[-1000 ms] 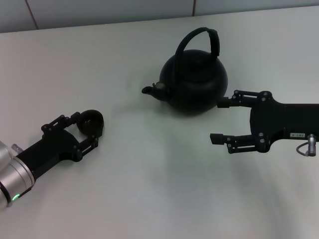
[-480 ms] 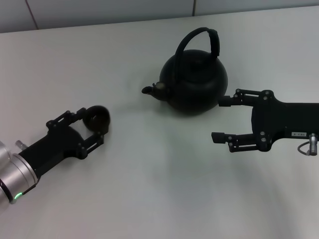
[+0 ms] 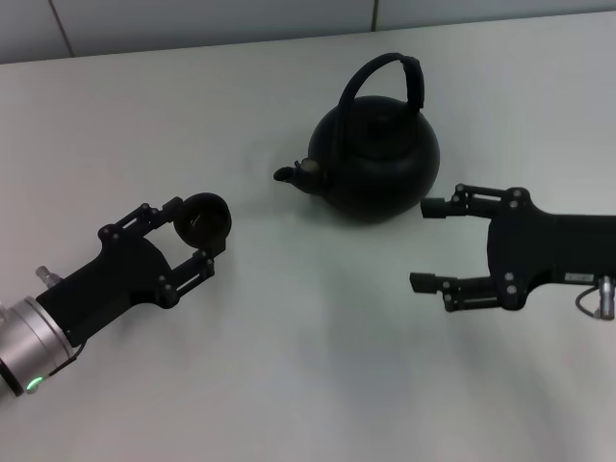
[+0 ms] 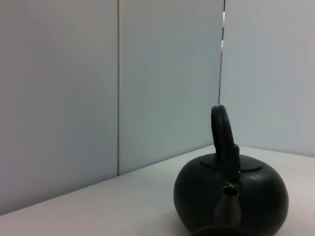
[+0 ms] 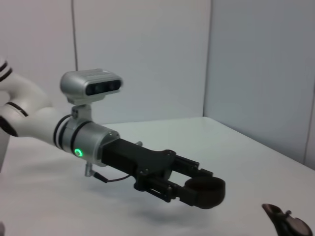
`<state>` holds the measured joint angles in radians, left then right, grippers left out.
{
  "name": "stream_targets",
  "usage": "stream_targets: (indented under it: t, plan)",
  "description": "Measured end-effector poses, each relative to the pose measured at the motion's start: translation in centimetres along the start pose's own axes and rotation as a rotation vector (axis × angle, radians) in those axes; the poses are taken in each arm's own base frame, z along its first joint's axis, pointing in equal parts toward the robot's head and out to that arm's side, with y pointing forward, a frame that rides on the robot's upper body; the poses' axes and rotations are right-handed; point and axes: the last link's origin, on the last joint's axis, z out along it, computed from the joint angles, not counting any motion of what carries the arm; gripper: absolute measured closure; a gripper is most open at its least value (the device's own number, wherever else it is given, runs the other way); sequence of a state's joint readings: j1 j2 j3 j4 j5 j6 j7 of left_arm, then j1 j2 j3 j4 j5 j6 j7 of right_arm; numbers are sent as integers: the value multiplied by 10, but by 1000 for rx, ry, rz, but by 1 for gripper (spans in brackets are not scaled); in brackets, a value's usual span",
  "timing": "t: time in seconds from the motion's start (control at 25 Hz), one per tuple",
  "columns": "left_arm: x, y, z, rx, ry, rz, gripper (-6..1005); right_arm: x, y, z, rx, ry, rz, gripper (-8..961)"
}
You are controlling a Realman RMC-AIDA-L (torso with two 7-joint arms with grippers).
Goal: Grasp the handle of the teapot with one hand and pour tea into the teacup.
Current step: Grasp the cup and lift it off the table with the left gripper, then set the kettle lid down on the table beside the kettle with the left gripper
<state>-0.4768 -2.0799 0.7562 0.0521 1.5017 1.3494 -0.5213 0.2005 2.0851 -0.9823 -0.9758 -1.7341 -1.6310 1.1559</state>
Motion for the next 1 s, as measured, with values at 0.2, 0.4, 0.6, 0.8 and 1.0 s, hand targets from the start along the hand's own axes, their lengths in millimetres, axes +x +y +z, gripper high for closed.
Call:
stream_targets:
  t: [0.2, 0.4, 0.6, 0.8, 1.0]
  plan:
    - [-2, 3, -4, -8, -1, -4, 310, 9, 7, 0, -3, -27, 26, 127]
    - [-4, 5, -5, -17, -8, -4, 308, 18, 16, -3, 2, -33, 30, 126]
    - [-5, 6, -8, -21, -12, -4, 306, 25, 22, -5, 8, -44, 67, 126]
    - [-3, 13, -8, -89, -7, 32, 303, 28, 28, -9, 18, -57, 86, 127]
    - [-3, 20, -4, -152, -18, 52, 301, 30, 33, -11, 10, -71, 102, 129]
